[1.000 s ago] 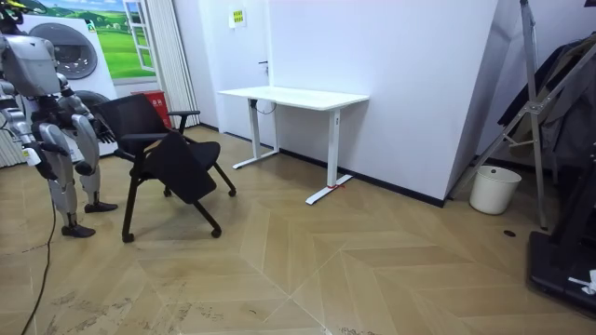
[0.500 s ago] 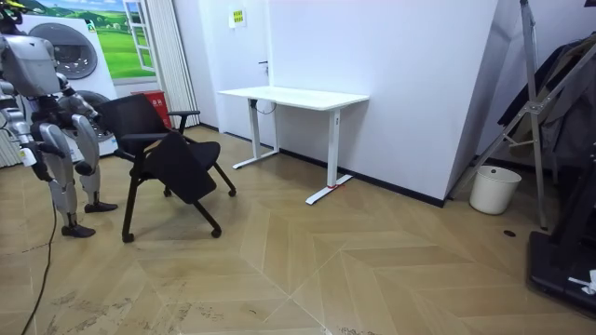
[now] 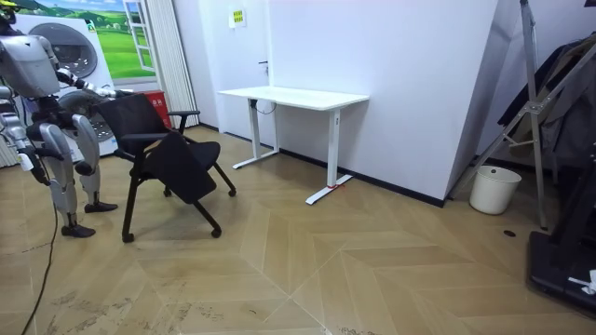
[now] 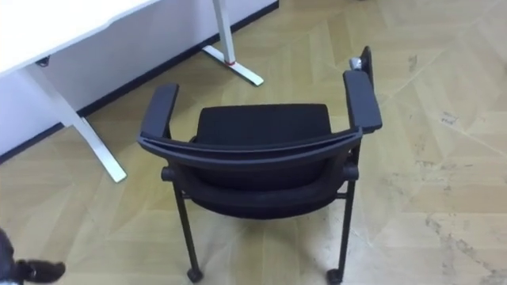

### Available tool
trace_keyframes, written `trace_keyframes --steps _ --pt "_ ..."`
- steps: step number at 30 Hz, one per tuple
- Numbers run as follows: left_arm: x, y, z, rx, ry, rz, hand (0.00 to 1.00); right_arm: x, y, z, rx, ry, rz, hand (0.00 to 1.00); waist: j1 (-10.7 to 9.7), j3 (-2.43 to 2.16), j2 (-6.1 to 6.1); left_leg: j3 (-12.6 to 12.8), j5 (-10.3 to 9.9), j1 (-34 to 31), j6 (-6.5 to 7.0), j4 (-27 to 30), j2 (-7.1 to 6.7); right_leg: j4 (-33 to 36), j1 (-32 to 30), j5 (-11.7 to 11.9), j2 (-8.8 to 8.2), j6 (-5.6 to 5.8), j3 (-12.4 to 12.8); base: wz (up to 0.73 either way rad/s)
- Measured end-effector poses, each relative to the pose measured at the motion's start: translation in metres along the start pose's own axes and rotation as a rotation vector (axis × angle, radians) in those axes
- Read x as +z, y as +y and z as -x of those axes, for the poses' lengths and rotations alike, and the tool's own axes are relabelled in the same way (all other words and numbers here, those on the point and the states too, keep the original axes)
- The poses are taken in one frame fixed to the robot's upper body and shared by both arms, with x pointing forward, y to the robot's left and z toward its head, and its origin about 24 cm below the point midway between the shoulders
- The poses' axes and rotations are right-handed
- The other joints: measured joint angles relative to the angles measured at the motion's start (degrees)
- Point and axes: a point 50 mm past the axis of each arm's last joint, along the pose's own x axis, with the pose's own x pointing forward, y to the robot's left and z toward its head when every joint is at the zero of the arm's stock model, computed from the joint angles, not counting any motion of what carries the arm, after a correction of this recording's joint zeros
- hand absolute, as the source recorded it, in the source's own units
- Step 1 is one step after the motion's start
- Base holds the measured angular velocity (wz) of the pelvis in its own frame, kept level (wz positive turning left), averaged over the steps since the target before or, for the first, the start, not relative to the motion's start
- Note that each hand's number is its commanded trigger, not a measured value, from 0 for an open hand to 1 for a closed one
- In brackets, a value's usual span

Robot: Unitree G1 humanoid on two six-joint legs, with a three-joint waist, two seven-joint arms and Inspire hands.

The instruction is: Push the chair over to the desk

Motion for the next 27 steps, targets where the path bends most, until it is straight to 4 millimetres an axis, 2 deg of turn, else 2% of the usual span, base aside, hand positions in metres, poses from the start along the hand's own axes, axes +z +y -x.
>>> trace_keyframes --steps 3,5,9,14,20,27 --pt "0.032 0.007 -0.004 0.042 -0.158 -0.039 0.00 0.002 0.002 0.000 0.005 -0.005 0.015 0.00 -0.18 0.03 -0.34 0.23 0.01 -0.01 0.01 -0.07 -0.02 0.08 -0.13 0.00 -0.02 0.00 0.27 -0.05" --pt "0.042 0.007 -0.006 0.047 -0.206 -0.069 0.00 0.004 0.003 -0.001 0.009 -0.010 0.024 0.00 -0.67 0.14 -0.62 0.34 0.01 0.11 0.01 -0.06 -0.02 0.05 -0.02 0.00 -0.02 0.00 0.36 -0.02" --pt "0.052 0.000 -0.002 0.027 -0.281 -0.145 0.00 0.009 0.007 -0.001 0.018 -0.020 0.035 0.00 -2.47 0.33 -0.92 0.57 0.01 0.09 0.01 -0.06 0.01 0.02 -0.10 0.00 0.00 0.00 0.45 -0.01" --pt "0.064 -0.015 0.008 -0.016 -0.411 -0.291 0.00 0.006 0.011 -0.001 0.032 -0.012 0.021 0.00 -3.01 0.86 -1.88 0.54 0.00 -0.09 0.00 -0.01 0.01 -0.01 -0.19 0.00 0.00 0.00 0.56 0.00" --pt "0.076 -0.027 0.015 -0.049 -0.469 -0.327 0.00 0.010 0.016 -0.002 0.049 -0.016 0.047 0.00 -4.20 0.71 -1.77 0.58 -0.01 -0.28 0.00 -0.10 0.01 -0.02 -0.50 0.00 0.04 0.01 0.83 -0.01" --pt "0.099 -0.034 0.025 -0.052 -0.591 -0.377 0.00 0.007 0.018 -0.002 0.047 -0.011 0.039 0.00 -4.53 0.20 -1.39 0.76 0.00 -0.24 0.00 -0.08 0.00 -0.02 -0.47 0.01 0.07 0.01 1.09 0.00"
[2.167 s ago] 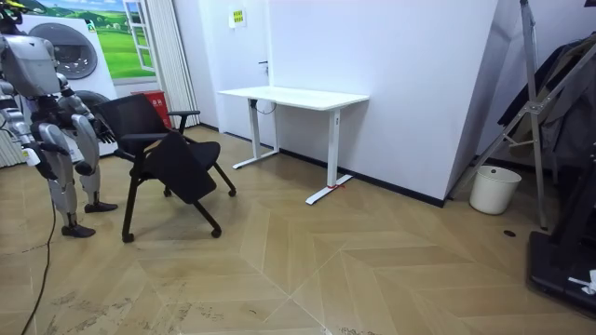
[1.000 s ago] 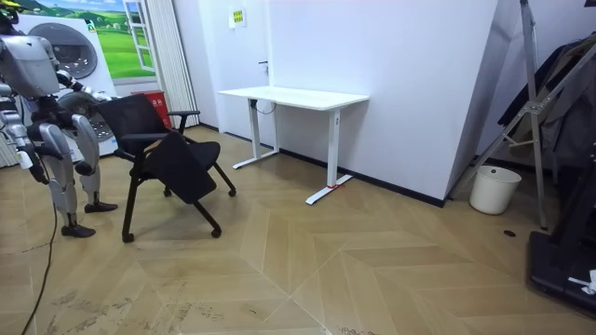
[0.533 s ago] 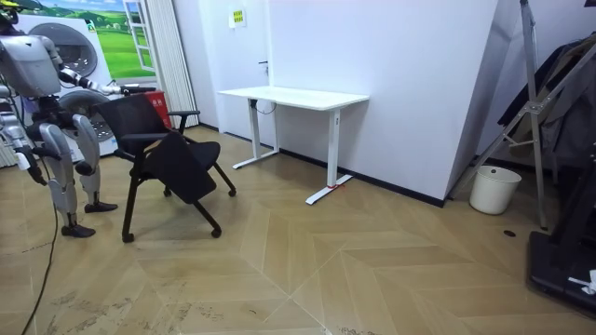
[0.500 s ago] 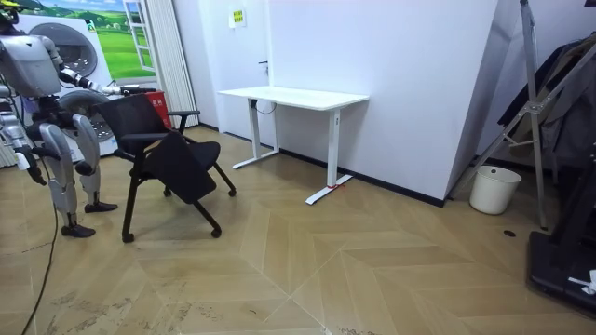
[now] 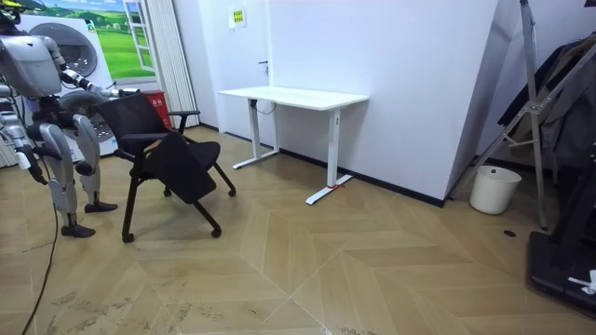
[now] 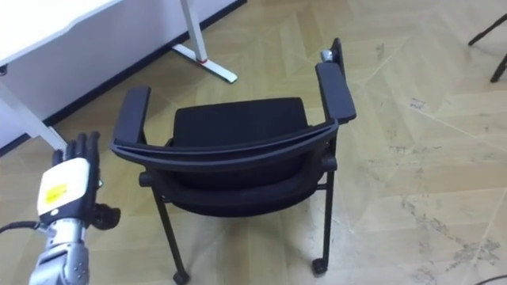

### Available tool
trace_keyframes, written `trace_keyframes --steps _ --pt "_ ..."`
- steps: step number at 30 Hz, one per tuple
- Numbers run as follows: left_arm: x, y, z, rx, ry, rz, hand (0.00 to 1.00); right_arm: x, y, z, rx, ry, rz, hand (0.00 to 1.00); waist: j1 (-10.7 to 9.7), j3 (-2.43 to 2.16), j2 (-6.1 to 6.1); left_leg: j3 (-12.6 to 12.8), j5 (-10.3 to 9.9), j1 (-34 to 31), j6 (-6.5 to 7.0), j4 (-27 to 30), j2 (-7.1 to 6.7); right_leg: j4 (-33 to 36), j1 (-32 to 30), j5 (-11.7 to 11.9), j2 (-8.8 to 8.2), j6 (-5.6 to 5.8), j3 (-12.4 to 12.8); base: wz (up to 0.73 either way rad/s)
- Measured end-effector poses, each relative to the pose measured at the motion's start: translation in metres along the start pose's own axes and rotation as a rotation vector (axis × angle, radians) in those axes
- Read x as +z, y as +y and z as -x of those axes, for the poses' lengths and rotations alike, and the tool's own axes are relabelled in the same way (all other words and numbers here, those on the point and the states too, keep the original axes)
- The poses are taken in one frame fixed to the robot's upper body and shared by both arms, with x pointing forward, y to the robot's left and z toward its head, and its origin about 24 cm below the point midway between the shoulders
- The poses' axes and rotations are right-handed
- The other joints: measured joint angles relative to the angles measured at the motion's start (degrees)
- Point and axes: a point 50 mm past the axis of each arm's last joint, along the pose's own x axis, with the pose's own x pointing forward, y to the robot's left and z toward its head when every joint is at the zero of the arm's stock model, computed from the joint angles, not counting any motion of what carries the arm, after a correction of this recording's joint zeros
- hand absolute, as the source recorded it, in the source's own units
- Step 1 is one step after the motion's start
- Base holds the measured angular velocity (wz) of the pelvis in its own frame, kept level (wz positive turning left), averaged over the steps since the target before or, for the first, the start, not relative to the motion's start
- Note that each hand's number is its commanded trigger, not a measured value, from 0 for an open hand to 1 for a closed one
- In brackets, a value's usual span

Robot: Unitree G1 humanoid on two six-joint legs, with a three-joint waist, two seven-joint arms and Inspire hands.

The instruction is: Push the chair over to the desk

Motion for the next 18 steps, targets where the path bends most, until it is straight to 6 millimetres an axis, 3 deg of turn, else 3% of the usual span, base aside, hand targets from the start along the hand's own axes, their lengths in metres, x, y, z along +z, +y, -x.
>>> trace_keyframes --steps 12,16,18 --pt "0.0047 0.0008 -0.0002 -0.035 -0.002 -0.078 0.00 -0.0011 0.0015 -0.0001 -0.011 0.008 0.004 0.00 -1.09 -0.15 0.04 -0.45 0.01 -0.16 0.01 0.12 -0.02 0.03 0.07 0.00 -0.04 0.00 0.00 0.01" --pt "0.0054 0.0010 -0.0002 -0.036 -0.001 -0.086 0.00 -0.0006 0.0018 -0.0002 -0.010 0.008 0.005 0.00 -1.14 -0.06 0.02 -0.45 0.01 -0.28 0.01 0.11 -0.03 -0.02 -0.07 -0.01 -0.04 0.00 0.16 0.00" --pt "0.0064 0.0027 -0.0009 -0.032 0.000 -0.088 0.00 0.0011 0.0026 -0.0004 -0.008 0.004 0.005 0.00 -1.13 0.22 0.03 -0.41 0.01 -0.31 0.01 0.09 -0.04 -0.02 -0.14 -0.01 -0.04 0.01 0.26 0.00"
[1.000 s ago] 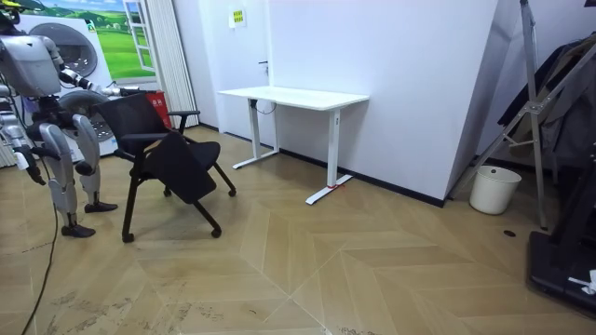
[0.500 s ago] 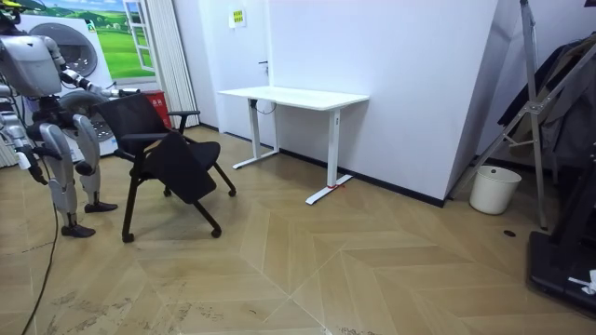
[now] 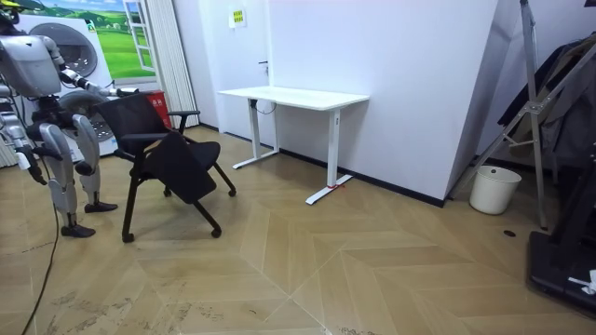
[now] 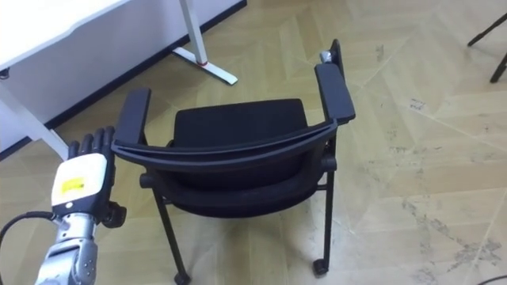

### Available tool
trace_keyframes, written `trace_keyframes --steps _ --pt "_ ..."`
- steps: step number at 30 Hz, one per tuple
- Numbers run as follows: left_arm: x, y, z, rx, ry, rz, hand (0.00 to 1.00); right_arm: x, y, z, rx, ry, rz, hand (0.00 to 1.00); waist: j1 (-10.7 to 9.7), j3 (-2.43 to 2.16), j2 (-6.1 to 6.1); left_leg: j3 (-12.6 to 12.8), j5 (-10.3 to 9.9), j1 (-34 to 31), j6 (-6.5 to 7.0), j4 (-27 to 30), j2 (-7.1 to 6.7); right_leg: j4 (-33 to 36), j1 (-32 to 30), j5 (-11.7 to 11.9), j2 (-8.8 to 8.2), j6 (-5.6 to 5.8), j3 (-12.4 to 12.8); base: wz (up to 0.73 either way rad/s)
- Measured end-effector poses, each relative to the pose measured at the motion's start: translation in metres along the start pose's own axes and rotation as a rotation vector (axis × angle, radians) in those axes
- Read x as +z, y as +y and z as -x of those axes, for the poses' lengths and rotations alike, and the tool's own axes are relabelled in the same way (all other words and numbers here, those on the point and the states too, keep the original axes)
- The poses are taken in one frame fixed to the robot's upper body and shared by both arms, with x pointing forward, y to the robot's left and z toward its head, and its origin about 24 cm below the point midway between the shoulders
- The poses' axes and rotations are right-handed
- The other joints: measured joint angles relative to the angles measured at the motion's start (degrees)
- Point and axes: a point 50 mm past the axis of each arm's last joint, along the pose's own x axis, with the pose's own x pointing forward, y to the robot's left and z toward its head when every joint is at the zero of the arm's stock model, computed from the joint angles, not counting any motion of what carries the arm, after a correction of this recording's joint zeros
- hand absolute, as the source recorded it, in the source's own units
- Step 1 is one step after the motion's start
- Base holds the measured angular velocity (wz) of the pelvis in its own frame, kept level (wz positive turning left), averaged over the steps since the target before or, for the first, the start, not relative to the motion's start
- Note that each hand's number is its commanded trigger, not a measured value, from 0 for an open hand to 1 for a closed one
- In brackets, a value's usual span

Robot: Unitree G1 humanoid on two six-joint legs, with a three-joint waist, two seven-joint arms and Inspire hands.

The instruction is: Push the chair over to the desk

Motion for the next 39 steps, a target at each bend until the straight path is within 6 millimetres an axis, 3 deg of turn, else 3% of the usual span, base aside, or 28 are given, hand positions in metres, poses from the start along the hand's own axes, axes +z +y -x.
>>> trace_keyframes --steps 22,26,30,34,39 --pt "0.000 0.009 -0.004 0.022 0.000 -0.006 0.00 0.002 0.003 0.000 -0.016 0.002 0.005 0.00 0.04 0.07 0.31 -0.02 0.00 -0.96 0.01 0.15 -0.01 0.07 -0.76 0.01 0.02 0.00 0.36 0.00" --pt "-0.002 0.022 -0.008 0.094 -0.032 -0.007 0.00 0.002 0.004 -0.001 -0.012 0.001 0.033 0.00 0.14 0.06 0.28 0.11 0.01 -0.86 0.01 0.29 -0.01 0.15 -0.72 0.01 0.02 0.00 0.56 0.00" --pt "0.012 0.045 -0.017 0.234 -0.106 0.031 0.00 0.003 0.003 -0.001 -0.015 -0.001 0.036 0.00 0.32 0.04 0.34 0.24 0.01 -0.64 0.01 0.34 0.00 0.15 -0.59 0.01 0.04 0.00 0.79 -0.02" --pt "0.019 0.054 -0.019 0.282 -0.142 0.050 0.00 0.003 0.002 0.000 -0.016 0.001 0.039 0.00 0.81 -0.08 0.52 1.29 0.00 -0.12 0.01 0.12 0.02 0.20 -0.72 0.01 0.12 0.00 1.67 -0.13" --pt "0.020 0.061 -0.020 0.312 -0.150 0.051 0.00 0.002 0.005 -0.001 -0.007 0.002 0.040 0.00 1.30 0.27 -0.20 1.36 0.00 -0.45 0.00 0.04 0.02 0.06 -0.97 0.01 0.18 0.00 2.14 0.00"
